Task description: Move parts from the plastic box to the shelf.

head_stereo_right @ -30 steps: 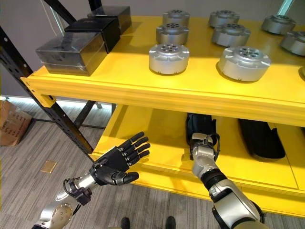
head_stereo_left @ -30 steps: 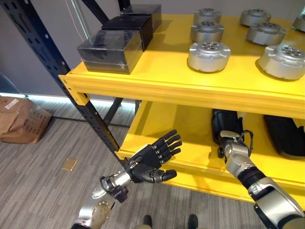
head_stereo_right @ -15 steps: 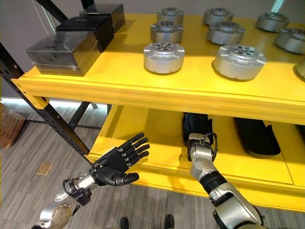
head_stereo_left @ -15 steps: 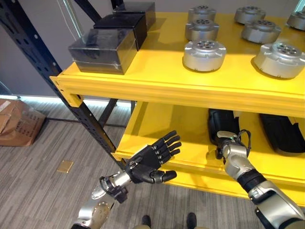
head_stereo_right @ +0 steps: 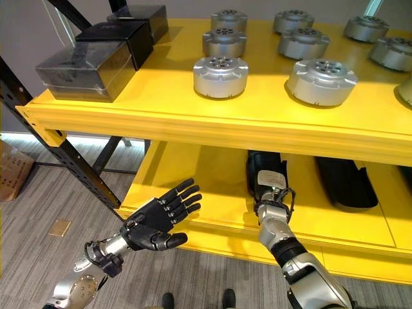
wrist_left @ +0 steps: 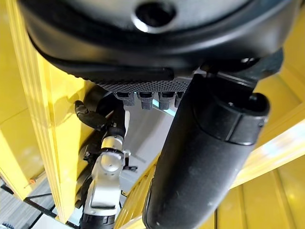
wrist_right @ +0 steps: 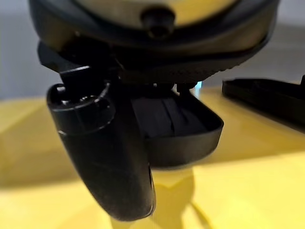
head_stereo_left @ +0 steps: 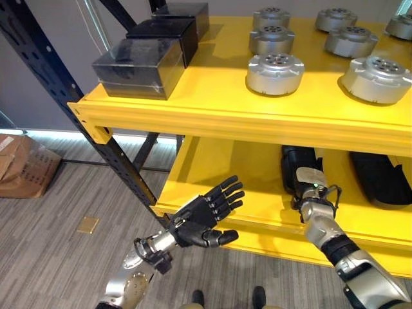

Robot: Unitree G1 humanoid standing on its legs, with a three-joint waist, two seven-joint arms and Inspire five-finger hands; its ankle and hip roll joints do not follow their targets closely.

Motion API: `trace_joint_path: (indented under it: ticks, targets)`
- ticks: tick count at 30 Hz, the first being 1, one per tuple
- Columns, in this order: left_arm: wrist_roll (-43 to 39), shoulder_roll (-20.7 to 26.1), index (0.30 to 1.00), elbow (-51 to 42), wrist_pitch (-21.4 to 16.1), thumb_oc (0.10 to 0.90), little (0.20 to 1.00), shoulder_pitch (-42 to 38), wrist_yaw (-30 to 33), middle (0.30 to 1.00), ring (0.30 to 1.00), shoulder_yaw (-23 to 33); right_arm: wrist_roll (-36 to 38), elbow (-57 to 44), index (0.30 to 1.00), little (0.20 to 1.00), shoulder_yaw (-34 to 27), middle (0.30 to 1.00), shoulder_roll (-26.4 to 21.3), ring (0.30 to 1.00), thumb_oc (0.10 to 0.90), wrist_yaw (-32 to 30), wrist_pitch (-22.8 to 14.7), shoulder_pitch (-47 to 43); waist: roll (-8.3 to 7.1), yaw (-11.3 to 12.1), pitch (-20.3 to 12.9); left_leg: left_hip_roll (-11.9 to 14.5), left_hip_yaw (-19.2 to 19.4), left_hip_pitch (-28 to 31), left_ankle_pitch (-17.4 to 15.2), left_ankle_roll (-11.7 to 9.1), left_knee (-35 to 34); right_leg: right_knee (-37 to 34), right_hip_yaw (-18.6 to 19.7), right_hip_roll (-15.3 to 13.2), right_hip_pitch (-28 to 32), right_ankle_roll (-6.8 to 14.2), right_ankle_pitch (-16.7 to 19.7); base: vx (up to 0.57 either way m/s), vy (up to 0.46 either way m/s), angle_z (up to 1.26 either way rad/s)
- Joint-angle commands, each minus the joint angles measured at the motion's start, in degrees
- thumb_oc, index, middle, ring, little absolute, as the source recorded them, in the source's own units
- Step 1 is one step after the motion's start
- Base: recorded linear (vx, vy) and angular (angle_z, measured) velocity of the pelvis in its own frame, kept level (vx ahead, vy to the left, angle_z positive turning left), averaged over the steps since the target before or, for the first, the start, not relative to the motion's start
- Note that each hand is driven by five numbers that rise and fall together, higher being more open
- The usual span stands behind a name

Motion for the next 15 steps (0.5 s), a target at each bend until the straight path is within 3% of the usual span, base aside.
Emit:
trace_joint_path:
  ticks: [1, 11, 15]
  targets:
    - [-4.08, 0.63, 1.0, -6.49, -6.45, 0.9, 1.0, -2.81, -2.74, 1.0, 1.0, 0.6, -1.49, -2.99, 1.0, 1.0, -0.18, 1.0, -5.31, 1.0, 0.9, -4.5, -1.73, -3.0, -0.47, -1.04, -1.45, 2.36, 0.56, -0.42, -1.45, -1.07, 1.55, 2.63, -1.8, -4.44, 1.47, 2.0, -4.29, 0.0, 0.042, -0.03]
    - [-4.21, 1.19, 1.0, -7.86, -7.26, 0.9, 1.0, -1.93, -1.04, 1.0, 1.0, 0.96, -5.09, -12.2, 1.0, 1.0, -0.2, 1.0, -7.34, 1.0, 0.9, 1.75, -2.22, -1.4, -0.76, -2.2, -1.15, 2.45, 1.18, -0.18, -1.51, -1.03, 1.72, 2.88, -1.16, -4.45, 1.25, 1.91, -4.3, 0.0, 0.005, -0.01]
    - [-4.25, 1.25, 1.0, -8.76, -8.23, 0.9, 1.0, -0.8, 0.24, 1.0, 1.0, 1.76, -2.97, -19.89, 1.0, 1.0, -1.91, 1.0, -8.79, 1.0, 0.9, 1.44, -6.36, 1.17, -0.95, -3.06, -1.07, 2.6, 1.56, -0.11, -1.41, -1.01, 1.7, 3.1, -0.66, -4.29, 1.05, 1.91, -4.37, 0.0, 0.024, -0.07]
